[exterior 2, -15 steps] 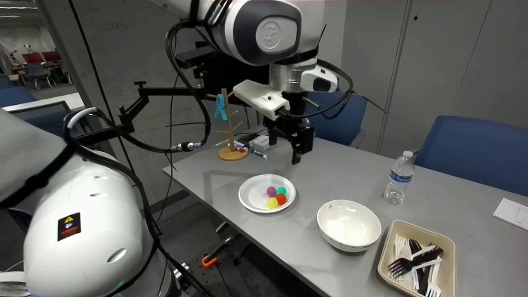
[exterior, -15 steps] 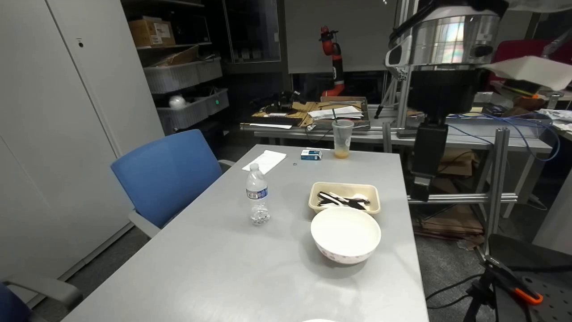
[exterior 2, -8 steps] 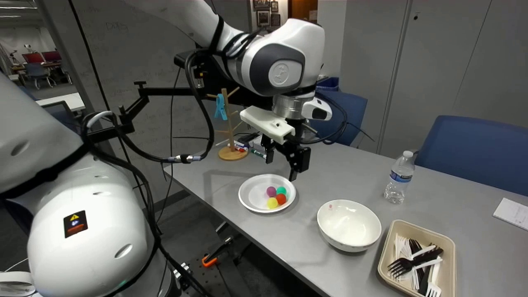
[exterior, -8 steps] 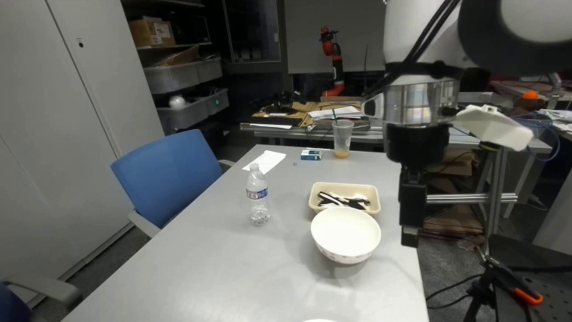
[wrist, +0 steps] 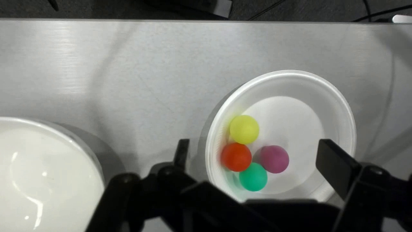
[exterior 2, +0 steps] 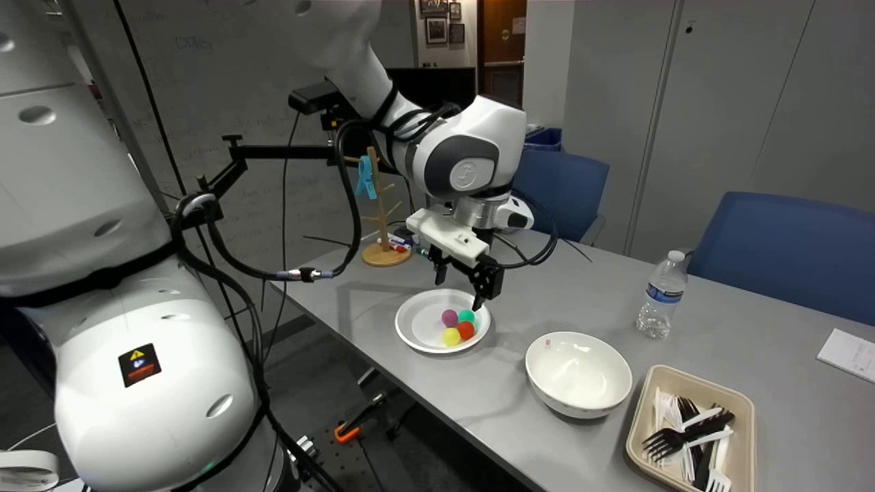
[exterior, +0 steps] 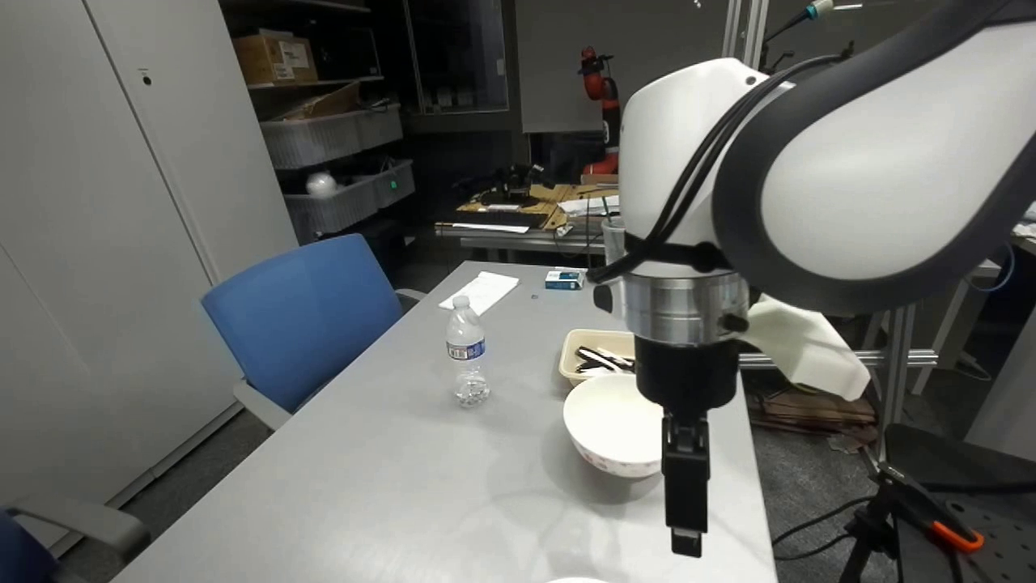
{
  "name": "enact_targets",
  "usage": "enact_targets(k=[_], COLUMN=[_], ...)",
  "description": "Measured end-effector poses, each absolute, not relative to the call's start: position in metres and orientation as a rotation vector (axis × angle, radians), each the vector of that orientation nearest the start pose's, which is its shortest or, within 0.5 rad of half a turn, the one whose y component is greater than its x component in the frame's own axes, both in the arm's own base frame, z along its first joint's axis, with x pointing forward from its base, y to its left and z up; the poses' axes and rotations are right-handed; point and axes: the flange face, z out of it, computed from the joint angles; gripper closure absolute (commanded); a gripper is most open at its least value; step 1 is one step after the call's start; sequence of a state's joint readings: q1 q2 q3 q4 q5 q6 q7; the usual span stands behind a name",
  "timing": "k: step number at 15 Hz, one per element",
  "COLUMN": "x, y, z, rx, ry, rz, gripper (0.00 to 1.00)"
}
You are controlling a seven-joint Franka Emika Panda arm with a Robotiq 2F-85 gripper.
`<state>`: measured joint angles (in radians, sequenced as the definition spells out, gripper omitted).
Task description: Put the yellow and orange balls in the bowl then put a spoon
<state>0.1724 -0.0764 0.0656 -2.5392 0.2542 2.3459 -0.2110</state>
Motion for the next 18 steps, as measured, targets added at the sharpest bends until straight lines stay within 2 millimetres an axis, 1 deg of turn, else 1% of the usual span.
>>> enact_targets(k=[1, 7, 9, 11, 13, 16, 18], x=[0.425, 0.426, 0.424, 0.419, 0.413, 0.406, 0.406], y=[0.107, 0.104, 0.104, 0.103, 0.106, 0.119, 0.132], z=[0.289, 0.291, 0.286, 0.274, 0.256, 0.23, 0.217], rx=[-2.947, -2.948, -2.951, -2.956, -2.948, -2.919, -2.906], ry=[-0.384, -0.376, -0.383, -0.405, -0.46, -0.584, -0.693], rz=[0.183, 0.175, 0.194, 0.24, 0.303, 0.386, 0.408], gripper=[0.0, 0.0, 0.0, 0.0, 0.0, 0.0, 0.0])
